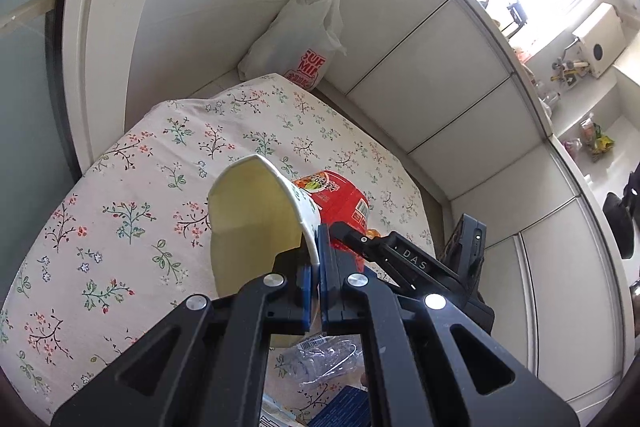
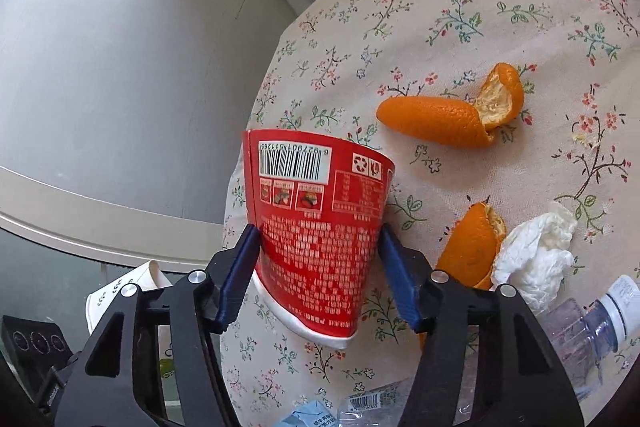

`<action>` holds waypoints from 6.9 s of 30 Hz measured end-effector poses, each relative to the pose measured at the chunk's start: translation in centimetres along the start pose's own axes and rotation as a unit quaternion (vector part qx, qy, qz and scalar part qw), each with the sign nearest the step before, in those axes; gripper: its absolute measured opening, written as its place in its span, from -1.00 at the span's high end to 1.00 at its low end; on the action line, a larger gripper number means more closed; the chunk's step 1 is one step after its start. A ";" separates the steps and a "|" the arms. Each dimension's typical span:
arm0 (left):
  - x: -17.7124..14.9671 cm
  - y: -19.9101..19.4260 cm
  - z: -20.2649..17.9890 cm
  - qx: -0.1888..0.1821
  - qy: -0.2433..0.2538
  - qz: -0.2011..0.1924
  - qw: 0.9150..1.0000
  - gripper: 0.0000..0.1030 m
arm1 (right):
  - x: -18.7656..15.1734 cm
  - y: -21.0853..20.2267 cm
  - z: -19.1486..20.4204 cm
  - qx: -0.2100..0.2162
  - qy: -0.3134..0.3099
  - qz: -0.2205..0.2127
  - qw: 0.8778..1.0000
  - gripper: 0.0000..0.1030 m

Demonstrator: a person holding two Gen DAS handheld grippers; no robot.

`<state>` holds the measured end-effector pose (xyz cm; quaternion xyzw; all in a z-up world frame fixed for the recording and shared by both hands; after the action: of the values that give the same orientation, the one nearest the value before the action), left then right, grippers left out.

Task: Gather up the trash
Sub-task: 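Grasp the white paper cup with the left gripper while the right grasps the red noodle cup, then carry both cups over the brown bin and open both grippers, then bring both tools back over the table toward the orange peels, then grasp the orange peel with the left gripper while the right grasps the white tissue, then carry peel and tissue over the brown bin and open both grippers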

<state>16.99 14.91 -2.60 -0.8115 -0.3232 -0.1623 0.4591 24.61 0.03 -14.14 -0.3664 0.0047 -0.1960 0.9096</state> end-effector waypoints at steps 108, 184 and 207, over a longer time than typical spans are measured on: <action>-8.7 9.2 -17.5 0.018 0.173 0.122 0.977 -0.20 | 5.4 -42.6 -13.9 -0.325 -0.052 -0.442 0.835 -0.87; 0.9 1.3 -0.3 0.123 0.123 0.028 0.984 0.64 | 0.3 -2.3 -6.1 -0.262 -0.188 0.047 0.945 -0.11; 0.8 2.5 -1.2 0.114 0.116 0.023 0.986 0.64 | 0.9 -6.5 -2.8 -0.185 -0.187 -0.020 0.965 0.66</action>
<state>19.32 13.29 -3.13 -0.7368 -0.2657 -0.2065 0.5865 22.76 -6.44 -11.69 -0.5584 -0.1369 -0.1378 0.8065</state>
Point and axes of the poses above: each gripper's, at about its wrist camera, not at the fingertips, and y roughly the way its jaws point, z to its left, x to its top, the point moved 8 cm from there along y, roughly the way its jaws point, and after that the axes turned 6 degrees about y, right-handed, at the moved point
